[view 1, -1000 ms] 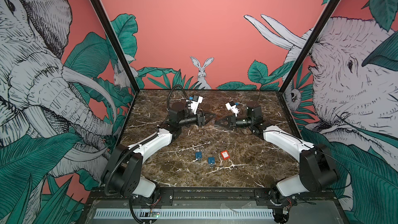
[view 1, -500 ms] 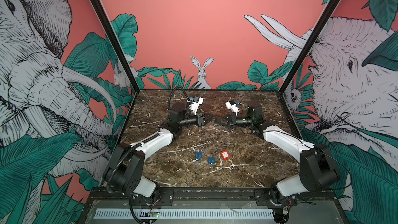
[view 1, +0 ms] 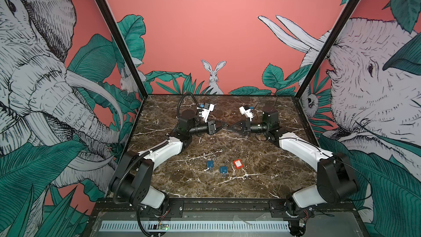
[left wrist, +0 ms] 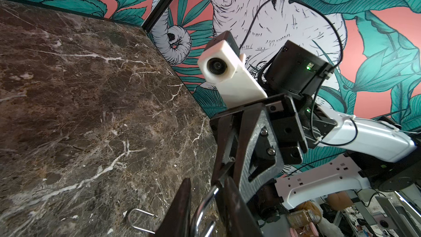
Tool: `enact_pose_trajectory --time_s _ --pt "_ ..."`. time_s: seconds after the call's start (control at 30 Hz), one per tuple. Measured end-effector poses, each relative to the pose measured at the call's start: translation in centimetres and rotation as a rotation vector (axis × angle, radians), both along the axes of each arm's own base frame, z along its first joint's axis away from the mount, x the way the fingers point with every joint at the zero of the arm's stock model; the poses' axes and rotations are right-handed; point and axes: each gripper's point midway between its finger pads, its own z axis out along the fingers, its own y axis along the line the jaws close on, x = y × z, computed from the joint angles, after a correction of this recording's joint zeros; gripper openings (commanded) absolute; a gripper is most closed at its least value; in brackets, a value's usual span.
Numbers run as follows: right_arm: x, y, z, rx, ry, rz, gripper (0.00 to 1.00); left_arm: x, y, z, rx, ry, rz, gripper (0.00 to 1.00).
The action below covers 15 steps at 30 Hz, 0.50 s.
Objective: Lock with the key
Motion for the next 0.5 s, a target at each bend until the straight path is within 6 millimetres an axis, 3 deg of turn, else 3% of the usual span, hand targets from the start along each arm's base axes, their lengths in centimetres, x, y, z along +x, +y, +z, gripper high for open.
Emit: enact_pose_trajectory --time_s 0.5 --pt "0.09 -0.88 0.09 -0.021 -0.058 -0.014 0.00 -0.03 -0.28 -0.43 -0.019 0.031 -0.019 0.14"
